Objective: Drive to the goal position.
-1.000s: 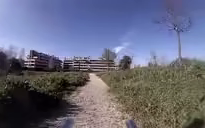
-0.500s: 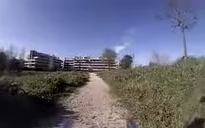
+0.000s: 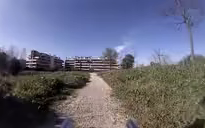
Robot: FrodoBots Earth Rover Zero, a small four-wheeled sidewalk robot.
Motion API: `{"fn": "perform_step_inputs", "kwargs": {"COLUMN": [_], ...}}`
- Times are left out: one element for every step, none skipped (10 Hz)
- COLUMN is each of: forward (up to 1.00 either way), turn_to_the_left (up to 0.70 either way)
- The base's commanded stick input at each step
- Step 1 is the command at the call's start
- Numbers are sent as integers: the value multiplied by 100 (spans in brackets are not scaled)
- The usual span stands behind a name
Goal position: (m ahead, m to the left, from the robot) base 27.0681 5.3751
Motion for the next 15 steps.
{"fn": "perform_step_inputs", "kwargs": {"forward": [50, 50, 50, 50, 50, 50, 50, 50, 50, 50, 50, 50, 50, 50, 50], "turn_to_the_left": [0, 0, 0, 0, 0, 0, 0, 0, 0, 0, 0, 0, 0, 0, 0]}}
